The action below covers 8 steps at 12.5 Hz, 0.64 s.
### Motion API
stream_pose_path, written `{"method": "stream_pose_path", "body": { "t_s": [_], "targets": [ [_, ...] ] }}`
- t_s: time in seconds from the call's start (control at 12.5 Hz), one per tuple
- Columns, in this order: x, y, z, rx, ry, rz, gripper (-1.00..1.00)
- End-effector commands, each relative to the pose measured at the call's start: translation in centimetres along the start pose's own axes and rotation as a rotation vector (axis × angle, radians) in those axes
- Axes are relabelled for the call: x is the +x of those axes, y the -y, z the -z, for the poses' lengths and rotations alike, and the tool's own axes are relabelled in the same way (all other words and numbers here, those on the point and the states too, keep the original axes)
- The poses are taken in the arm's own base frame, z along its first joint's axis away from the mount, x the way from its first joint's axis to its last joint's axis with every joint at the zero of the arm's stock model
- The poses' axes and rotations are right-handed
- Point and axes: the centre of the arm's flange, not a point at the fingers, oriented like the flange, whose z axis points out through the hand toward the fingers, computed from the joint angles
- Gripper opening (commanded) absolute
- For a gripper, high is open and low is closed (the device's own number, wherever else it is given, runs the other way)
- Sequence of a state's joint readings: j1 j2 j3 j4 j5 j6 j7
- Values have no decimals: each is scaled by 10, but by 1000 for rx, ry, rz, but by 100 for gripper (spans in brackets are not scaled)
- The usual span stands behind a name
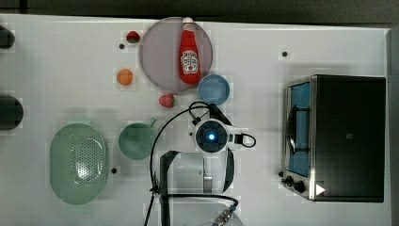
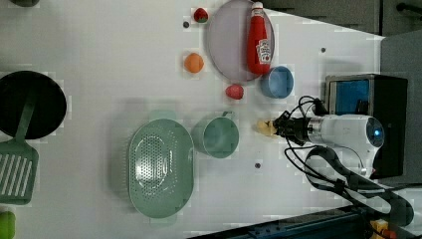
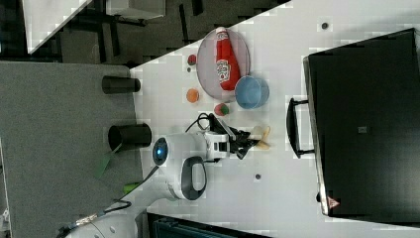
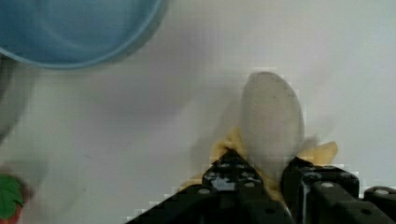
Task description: Pick Banana and place it in mug.
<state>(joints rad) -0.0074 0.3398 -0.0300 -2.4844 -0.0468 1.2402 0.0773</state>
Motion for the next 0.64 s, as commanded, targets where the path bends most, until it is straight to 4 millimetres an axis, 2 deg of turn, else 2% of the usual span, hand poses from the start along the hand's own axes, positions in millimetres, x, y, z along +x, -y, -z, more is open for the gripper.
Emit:
{"method": "stream_pose_path", "body": {
  "t_s": [0.08,0.24,0.32,0.64],
  "targets": [
    [14,12,59,88,-79,5,-53],
    [18,17,111,134,-120,5,-53],
    [16,20,158,153,-136,12,-53],
    [-5,7,265,47,-55,26,-53]
  ]
}}
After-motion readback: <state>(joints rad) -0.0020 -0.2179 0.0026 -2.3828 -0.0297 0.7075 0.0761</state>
